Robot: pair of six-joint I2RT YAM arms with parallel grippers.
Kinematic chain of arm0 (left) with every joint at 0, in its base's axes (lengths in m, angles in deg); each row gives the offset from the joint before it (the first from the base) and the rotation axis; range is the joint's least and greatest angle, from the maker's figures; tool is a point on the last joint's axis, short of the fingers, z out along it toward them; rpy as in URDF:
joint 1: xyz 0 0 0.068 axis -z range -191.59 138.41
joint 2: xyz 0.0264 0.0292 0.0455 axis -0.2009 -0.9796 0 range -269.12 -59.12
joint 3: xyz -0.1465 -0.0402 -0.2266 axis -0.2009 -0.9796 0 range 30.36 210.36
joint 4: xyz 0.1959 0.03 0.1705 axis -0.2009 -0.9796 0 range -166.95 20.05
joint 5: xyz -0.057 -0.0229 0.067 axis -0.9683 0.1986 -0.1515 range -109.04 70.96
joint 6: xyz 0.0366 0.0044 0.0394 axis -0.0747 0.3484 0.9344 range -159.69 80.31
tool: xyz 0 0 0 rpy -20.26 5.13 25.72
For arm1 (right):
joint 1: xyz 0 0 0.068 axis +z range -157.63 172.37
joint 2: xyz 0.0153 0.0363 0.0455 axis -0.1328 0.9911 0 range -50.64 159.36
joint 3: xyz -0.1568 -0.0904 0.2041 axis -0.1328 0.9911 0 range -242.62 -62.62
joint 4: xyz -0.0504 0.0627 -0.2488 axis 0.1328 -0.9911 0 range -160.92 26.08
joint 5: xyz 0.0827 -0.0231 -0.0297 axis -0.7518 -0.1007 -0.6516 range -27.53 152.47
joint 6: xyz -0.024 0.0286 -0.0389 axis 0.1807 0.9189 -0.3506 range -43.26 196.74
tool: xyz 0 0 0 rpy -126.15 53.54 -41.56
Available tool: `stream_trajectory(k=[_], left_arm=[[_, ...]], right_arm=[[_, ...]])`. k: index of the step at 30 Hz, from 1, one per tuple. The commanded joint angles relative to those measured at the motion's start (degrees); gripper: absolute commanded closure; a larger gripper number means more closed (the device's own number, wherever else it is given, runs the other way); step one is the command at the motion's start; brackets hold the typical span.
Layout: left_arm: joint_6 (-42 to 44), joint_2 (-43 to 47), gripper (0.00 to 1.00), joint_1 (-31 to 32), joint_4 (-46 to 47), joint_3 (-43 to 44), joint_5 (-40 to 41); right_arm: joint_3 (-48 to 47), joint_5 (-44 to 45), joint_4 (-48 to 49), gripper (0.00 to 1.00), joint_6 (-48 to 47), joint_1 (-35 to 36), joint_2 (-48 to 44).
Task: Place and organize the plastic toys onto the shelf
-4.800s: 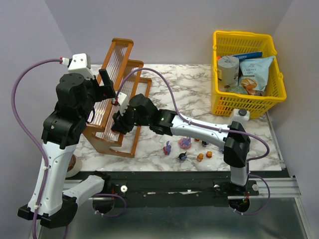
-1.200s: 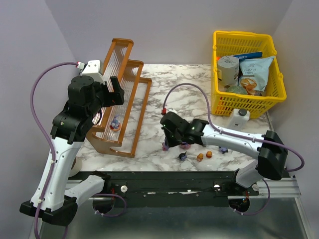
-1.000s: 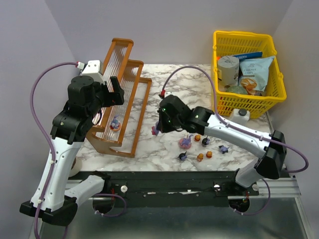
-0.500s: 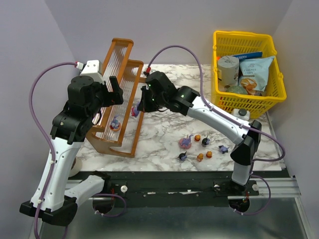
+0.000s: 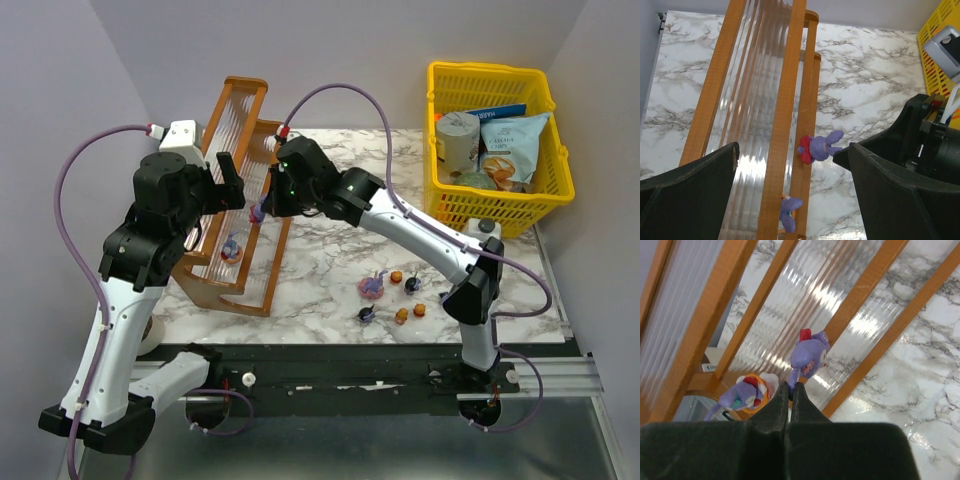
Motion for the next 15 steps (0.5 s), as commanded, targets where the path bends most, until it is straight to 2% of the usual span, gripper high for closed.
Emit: stream_trajectory(k=[1, 8, 15], left_arm=[[-0.1, -0.5, 0.01, -0.2, -1.2, 2.4, 3.1], [-1.4, -1.3, 0.01, -0.2, -2.7, 3.2, 7.7], [-2.7, -1.9, 0.01, -0.1, -4.1, 3.3, 13.3]], right_arm=[[-7.9, 3.4, 0.7, 0.99, 0.4, 0.4, 4.4], [-15.6, 8.5, -0.8, 0.99, 0.2, 0.5, 10.9], [-17.8, 11.7, 0.4, 0.99, -0.4, 0.9, 13.9]])
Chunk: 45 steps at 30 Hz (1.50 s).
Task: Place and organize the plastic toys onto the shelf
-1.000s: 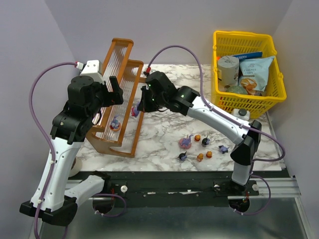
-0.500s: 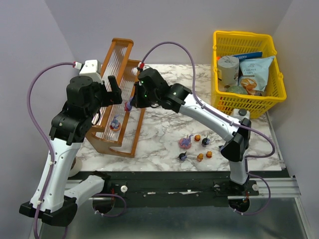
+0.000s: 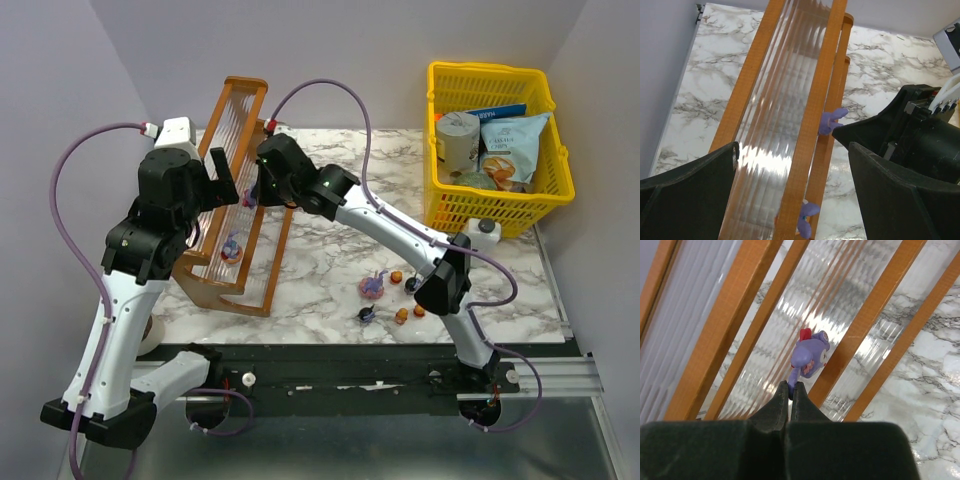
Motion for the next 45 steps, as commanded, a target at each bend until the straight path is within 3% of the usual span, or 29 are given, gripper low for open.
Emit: stream_trajectory(k=[1, 24, 33, 37, 45], left_arm=[[-1.2, -0.2, 0.01, -0.1, -2.2, 1.6, 6.5], [-0.6, 0.0, 0.01, -0.1, -1.9, -0.2, 10.3], [-0.6, 0.3, 0.01, -0.2, -1.8, -0.5, 10.2], [-0.6, 0.3, 0.01, -0.2, -2.0, -0.5, 10.2], [-0.4, 0.8, 0.01, -0.2, -2.0, -0.4, 10.4]], right_arm=[[-3.7, 3.9, 0.7, 0.99, -0.7, 0.8, 2.4], [-7.0, 6.2, -3.1, 0.97, -2.0, 0.9, 6.4], [-7.0, 6.3, -4.3, 0.84, -1.8, 1.1, 6.6], [-6.9, 6.3, -3.7, 0.71, -1.8, 1.0, 6.6], [-5.3, 5.3, -0.2, 0.68, -1.0, 1.1, 5.9]])
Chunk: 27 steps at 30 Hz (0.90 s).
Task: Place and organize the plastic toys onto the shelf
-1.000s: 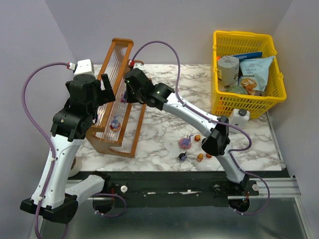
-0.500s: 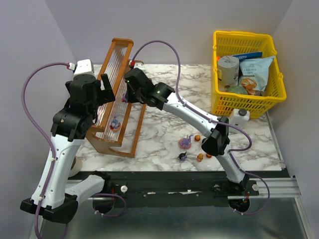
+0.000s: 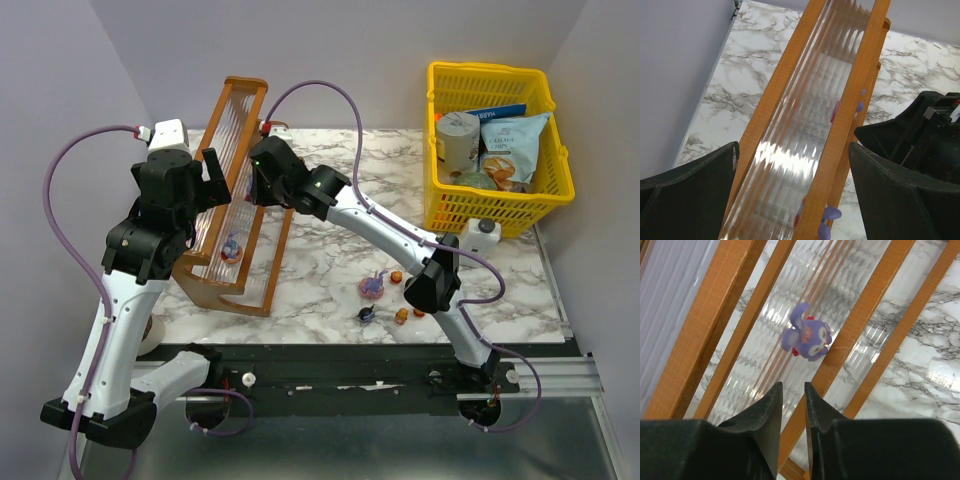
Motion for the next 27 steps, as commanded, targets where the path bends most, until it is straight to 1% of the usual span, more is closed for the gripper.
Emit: stream_trajectory(k=[1, 6, 9, 12, 14, 16, 18, 19, 22, 23, 24, 25, 26, 27], left_arm=[[0.2, 1.1, 0.01, -0.2, 0.1, -0.3, 1.9], [0.4, 1.4, 0.01, -0.2, 0.1, -0.2, 1.9], [0.4, 1.3, 0.01, -0.2, 0.1, -0.1, 1.5], [0.6, 1.1, 0.01, -0.2, 0.3, 0.0, 0.5], [0.9, 1.3, 0.01, -0.2, 0.7, -0.1, -0.9], [1.2, 1.5, 0.01, -0.1, 1.3, -0.3, -2.3], [1.5, 1.8, 0.01, -0.2, 1.8, -0.5, -4.5], [1.7, 1.8, 0.01, -0.1, 2.3, -0.7, -5.3], [2.2, 2.3, 0.01, -0.1, 3.2, -1.1, -7.9], [2.4, 2.3, 0.01, -0.1, 3.3, -1.2, -8.8], [2.7, 2.2, 0.01, -0.1, 3.4, -1.2, -9.6], [2.8, 2.2, 0.01, -0.1, 3.6, -1.3, -11.0], [2.9, 2.2, 0.01, -0.1, 3.7, -1.3, -11.8], [3.0, 2.2, 0.01, -0.1, 3.9, -1.4, -12.7]], right_arm=[[0.3, 0.7, 2.9, 0.68, 0.5, 0.6, 1.0], [1.2, 0.6, 3.6, 0.67, 0.4, 0.6, 0.0], [2.2, 0.8, 3.7, 0.64, 0.5, 0.6, -1.0], [3.7, 0.5, 3.9, 0.58, 0.5, 0.5, -2.6], [5.2, 0.7, 3.7, 0.52, 0.6, 0.6, -4.9], [8.6, 1.2, 3.7, 0.47, 0.5, 0.5, -7.2], [11.7, 2.2, 3.7, 0.44, 0.3, 0.2, -11.5], [15.5, 2.4, 3.8, 0.42, 0.3, -0.1, -13.4], [22.1, 1.0, 3.7, 0.39, 0.5, -1.9, -20.5], [26.8, 0.1, 3.7, 0.37, 0.3, -2.5, -22.2], [29.2, -2.0, 3.6, 0.36, 0.3, -3.2, -25.9], [31.6, -3.0, 3.4, 0.33, 0.1, -4.4, -27.6], [37.5, -3.4, 3.2, 0.32, -0.3, -4.9, -29.7], [40.1, -3.8, 3.0, 0.31, -0.5, -5.4, -31.3]])
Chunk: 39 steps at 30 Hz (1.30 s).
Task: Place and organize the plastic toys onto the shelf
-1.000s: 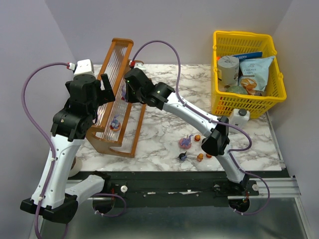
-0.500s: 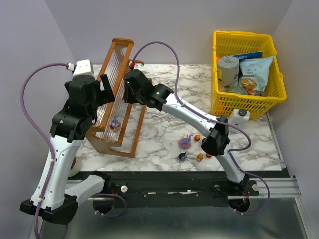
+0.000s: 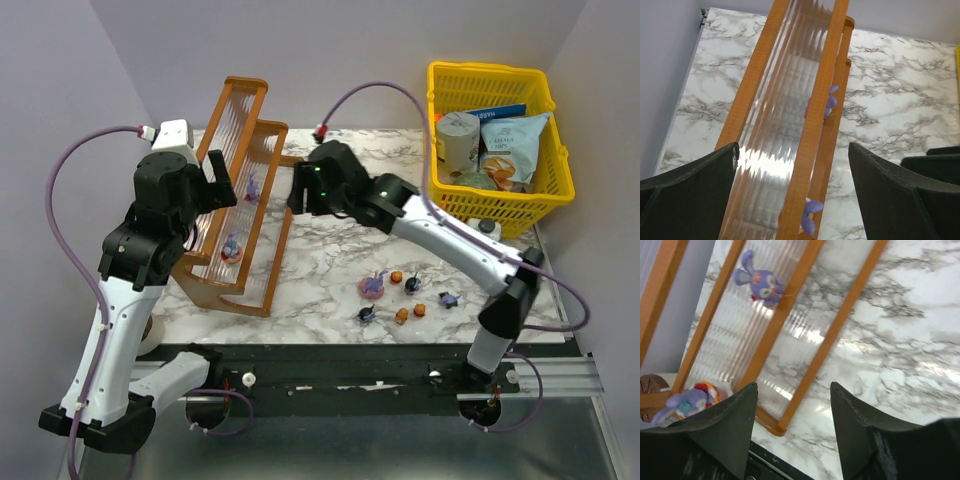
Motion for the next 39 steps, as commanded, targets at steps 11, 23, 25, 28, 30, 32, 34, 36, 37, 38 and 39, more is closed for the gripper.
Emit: stream_trajectory(k=[11, 23, 25, 28, 30, 32, 34, 36, 37, 38, 39], left_arm=[[2.4, -0.3, 0.01, 2.6, 6.4, -1.6, -20.3], [1.3, -3.6, 0.01, 18.8, 10.0, -3.3, -20.8], [1.3, -3.9, 0.01, 21.9, 11.5, -5.1, -20.8], [1.3, -4.0, 0.02, 28.7, 16.3, -10.4, -20.8], [1.5, -4.9, 0.04, 33.8, 18.7, -14.3, -20.5], [2.2, -7.4, 0.10, 36.8, 21.3, -16.3, -19.3], [3.1, -9.9, 0.18, 40.2, 22.5, -17.6, -18.8], [4.0, -14.3, 0.23, 41.9, 22.5, -17.3, -16.0], [4.5, -15.7, 0.28, 43.3, 22.7, -17.1, -15.2], [4.9, -18.5, 0.29, 43.7, 22.9, -16.7, -14.6], [5.4, -20.0, 0.29, 44.2, 23.0, -16.2, -14.1]], right_arm=[[39.6, -2.5, -6.0, 0.24, 6.9, -5.3, -26.1], [47.3, 1.9, -9.3, 0.32, 16.8, -6.2, -32.4], [47.9, 3.1, -10.4, 0.32, 17.2, -7.7, -35.3], [48.9, 4.5, -13.2, 0.32, 17.6, -11.3, -38.3], [49.6, 5.1, -14.5, 0.32, 17.3, -13.4, -41.1], [50.2, 6.5, -16.6, 0.32, 16.9, -16.0, -42.8], [50.0, 8.8, -18.9, 0.31, 16.9, -17.2, -45.1], [49.3, 9.9, -20.0, 0.30, 16.4, -18.9, -47.0], [49.0, 10.5, -20.5, 0.30, 16.2, -19.5, -47.4], [48.5, 10.7, -20.9, 0.29, 15.6, -20.5, -47.8], [48.2, 11.0, -21.2, 0.29, 15.3, -21.1, -48.4]])
